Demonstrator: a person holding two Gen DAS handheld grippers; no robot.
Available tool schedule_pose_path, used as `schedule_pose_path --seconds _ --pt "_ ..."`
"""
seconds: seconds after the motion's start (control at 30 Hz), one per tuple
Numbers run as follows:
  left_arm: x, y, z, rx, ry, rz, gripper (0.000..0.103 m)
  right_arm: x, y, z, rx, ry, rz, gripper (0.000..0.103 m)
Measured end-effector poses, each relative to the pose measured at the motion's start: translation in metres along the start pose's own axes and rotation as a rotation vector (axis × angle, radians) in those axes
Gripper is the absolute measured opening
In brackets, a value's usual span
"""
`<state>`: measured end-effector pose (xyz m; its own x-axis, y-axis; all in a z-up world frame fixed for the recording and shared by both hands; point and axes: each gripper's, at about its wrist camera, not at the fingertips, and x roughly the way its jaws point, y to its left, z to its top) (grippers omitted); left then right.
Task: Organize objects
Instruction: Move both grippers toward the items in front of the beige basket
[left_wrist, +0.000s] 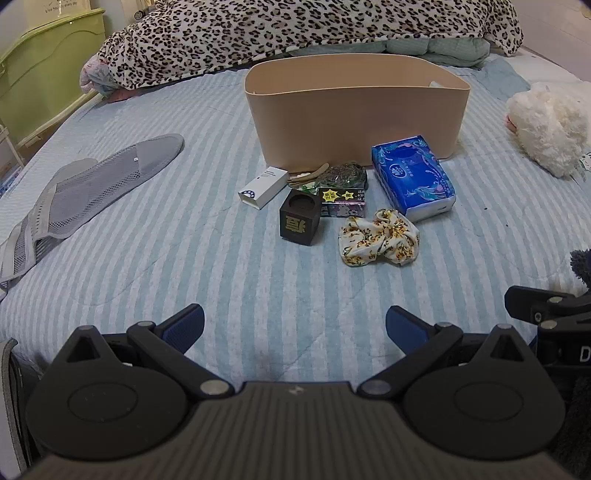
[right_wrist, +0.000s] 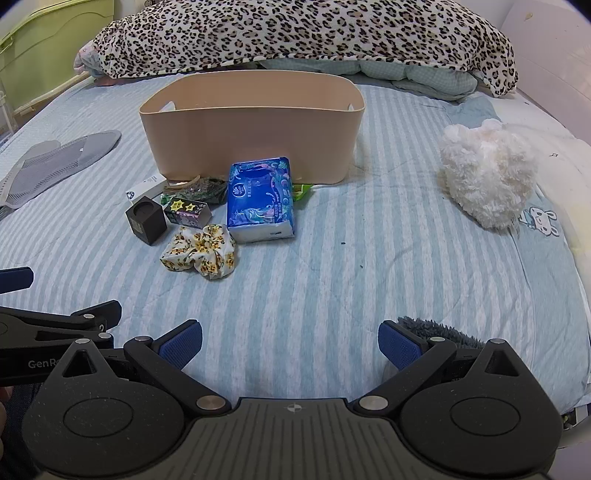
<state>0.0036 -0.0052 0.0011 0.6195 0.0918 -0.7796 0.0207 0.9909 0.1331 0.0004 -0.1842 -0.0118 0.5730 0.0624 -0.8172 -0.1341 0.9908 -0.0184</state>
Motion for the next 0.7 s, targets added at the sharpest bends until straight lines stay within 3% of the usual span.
schedule_pose_path --seconds 0.7 --pt "-0.0016 -0.0014 0.0032 0.016 -0.010 0.005 0.103 0.0020 0.0004 0.0008 -0.004 -0.003 -0.001 0.103"
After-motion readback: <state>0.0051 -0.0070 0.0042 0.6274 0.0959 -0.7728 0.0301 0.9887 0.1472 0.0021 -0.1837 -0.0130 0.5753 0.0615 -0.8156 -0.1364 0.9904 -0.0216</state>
